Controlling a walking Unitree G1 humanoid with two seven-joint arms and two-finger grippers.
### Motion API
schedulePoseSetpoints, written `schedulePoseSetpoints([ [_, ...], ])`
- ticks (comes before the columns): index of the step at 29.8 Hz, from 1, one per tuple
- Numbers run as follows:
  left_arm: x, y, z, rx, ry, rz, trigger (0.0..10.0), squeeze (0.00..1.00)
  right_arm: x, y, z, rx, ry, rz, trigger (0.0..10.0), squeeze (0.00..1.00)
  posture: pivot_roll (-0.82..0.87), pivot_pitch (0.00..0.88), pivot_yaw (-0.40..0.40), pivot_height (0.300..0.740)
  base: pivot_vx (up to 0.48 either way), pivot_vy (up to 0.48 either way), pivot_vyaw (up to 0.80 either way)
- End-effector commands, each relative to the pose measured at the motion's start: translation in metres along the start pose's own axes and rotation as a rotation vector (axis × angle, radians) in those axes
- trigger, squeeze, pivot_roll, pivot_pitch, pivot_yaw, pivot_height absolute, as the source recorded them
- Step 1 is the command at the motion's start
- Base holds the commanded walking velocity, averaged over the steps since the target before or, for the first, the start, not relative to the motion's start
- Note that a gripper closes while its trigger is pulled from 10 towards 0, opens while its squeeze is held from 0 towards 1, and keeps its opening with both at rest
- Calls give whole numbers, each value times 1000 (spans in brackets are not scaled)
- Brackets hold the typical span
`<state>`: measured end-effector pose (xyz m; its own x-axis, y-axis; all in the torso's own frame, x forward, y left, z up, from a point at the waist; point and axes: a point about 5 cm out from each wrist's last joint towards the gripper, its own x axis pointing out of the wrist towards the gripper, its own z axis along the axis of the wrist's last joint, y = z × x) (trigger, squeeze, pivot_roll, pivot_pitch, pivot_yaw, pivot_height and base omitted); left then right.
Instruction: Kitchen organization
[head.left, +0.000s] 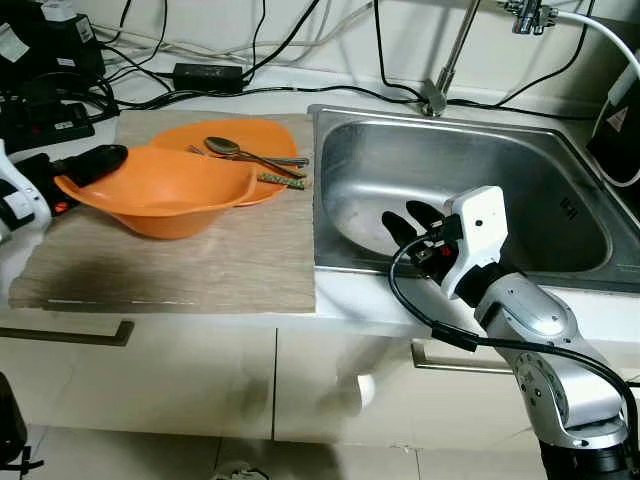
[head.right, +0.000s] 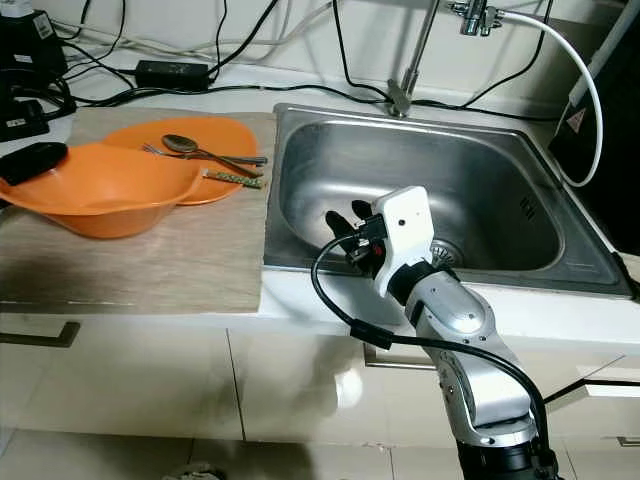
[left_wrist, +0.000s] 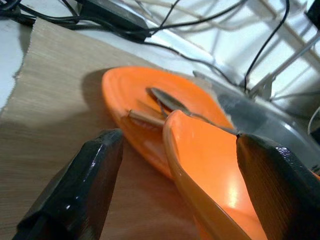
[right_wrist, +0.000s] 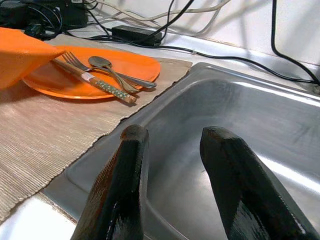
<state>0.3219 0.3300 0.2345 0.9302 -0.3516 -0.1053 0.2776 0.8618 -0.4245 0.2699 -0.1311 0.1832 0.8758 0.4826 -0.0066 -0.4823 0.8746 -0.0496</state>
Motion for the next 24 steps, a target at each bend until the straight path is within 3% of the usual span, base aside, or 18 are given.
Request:
schedulePoseSetpoints([
  [1,2,-15,22,22,-91,-49,0,0,-1,-7,6,0,-33,-40,10000,0,36,28,-58,740,0,0,0],
  [5,15,-33,33,10,-153,-91,0,0,9,-11,26,115,-138,-118,10000,0,38,28,-60,740,0,0,0],
  [7,15,-33,33,10,-153,-91,0,0,9,-11,26,115,-138,-118,10000,0,38,28,-60,740,0,0,0],
  [12,40,-62,33,16,-181,-164,0,0,26,-1,42,305,-216,-66,10000,0,36,21,-60,740,0,0,0],
  [13,40,-62,33,16,-181,-164,0,0,26,-1,42,305,-216,-66,10000,0,36,21,-60,740,0,0,0],
  [14,44,-67,33,14,-186,-178,0,0,29,-1,46,347,-236,-55,10000,761,36,20,-60,740,0,0,0],
  [15,44,-67,33,14,-186,-178,0,0,29,-1,46,347,-236,-55,10000,761,36,20,-60,740,0,0,0],
  [16,48,-71,33,30,-195,-182,0,0,30,0,50,395,-256,-40,10000,1000,35,18,-60,740,0,0,0],
  [17,51,-77,32,55,-198,-192,0,0,32,-1,55,453,-284,-23,10000,1000,35,15,-61,740,0,0,0],
  [19,51,-77,32,55,-198,-192,0,0,32,-1,55,453,-284,-23,10000,1000,35,15,-61,740,0,0,0],
  [21,59,-90,26,169,-202,-204,0,0,34,-2,62,587,-328,15,10000,1000,33,12,-63,740,0,0,0],
  [22,59,-90,26,169,-202,-204,0,0,34,-2,62,587,-328,15,10000,1000,33,12,-63,740,0,0,0],
  [24,65,-102,22,249,-230,-222,0,0,34,-6,65,678,-346,30,10000,1000,32,11,-64,740,0,0,0],
])
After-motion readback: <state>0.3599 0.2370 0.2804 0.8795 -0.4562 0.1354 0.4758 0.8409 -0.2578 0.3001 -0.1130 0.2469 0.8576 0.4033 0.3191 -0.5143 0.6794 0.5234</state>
